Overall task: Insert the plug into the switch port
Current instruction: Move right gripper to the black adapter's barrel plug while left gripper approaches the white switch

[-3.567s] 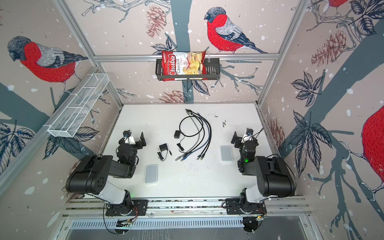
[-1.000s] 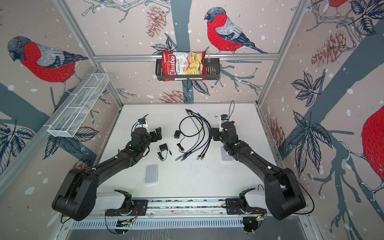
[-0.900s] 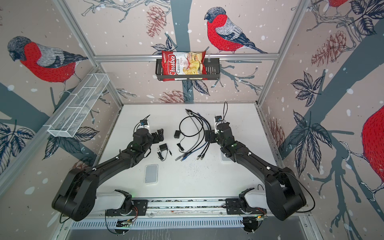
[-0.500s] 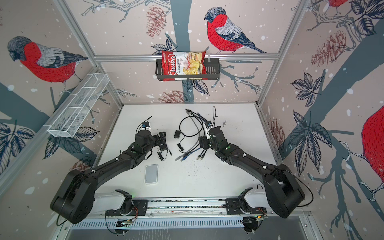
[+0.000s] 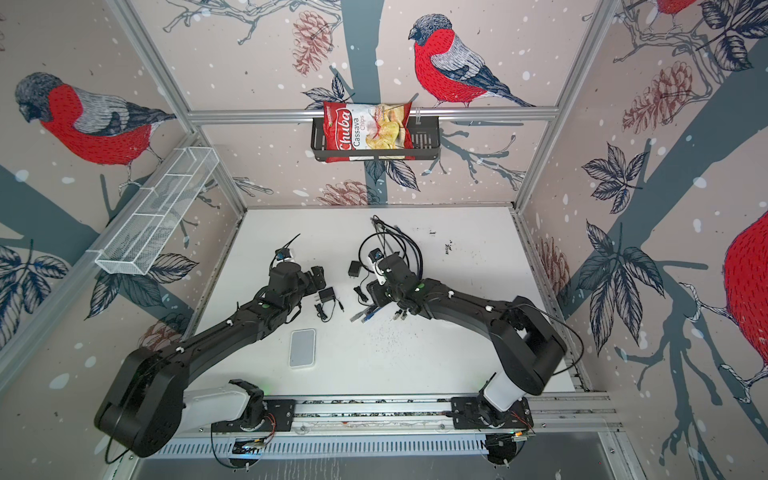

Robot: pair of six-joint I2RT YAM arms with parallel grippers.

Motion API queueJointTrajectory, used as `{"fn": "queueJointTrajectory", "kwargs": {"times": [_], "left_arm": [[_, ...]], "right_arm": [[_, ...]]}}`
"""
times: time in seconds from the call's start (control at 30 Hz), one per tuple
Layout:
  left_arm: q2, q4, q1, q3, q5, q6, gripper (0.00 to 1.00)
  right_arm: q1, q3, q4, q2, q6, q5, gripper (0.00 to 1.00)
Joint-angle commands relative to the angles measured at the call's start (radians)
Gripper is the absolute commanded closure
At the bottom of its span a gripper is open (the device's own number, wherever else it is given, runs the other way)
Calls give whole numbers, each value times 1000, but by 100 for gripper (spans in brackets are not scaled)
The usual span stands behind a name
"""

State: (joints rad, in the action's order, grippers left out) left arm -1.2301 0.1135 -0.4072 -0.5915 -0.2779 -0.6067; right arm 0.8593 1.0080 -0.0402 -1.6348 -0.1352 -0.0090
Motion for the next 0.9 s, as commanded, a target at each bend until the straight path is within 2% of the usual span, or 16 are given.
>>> {"fn": "queueJointTrajectory", "kwargs": {"times": [0.0,0.23,0.53,0.87], "left_arm": [[31,-128,-1,0,-57,-99,3],[97,-297,-1,-1,-48,-165,3],[130,-442,-1,12,13,-189,3],[244,-485,-1,66,45,-205,3]], "right_arm": [[32,67,-60,-64,-23,-52,44],[88,216,-130,-225,-15,-78,49],[97,321,-150,-349,0,-120,54],[107,393,-158,-438,22,-132,57]]}}
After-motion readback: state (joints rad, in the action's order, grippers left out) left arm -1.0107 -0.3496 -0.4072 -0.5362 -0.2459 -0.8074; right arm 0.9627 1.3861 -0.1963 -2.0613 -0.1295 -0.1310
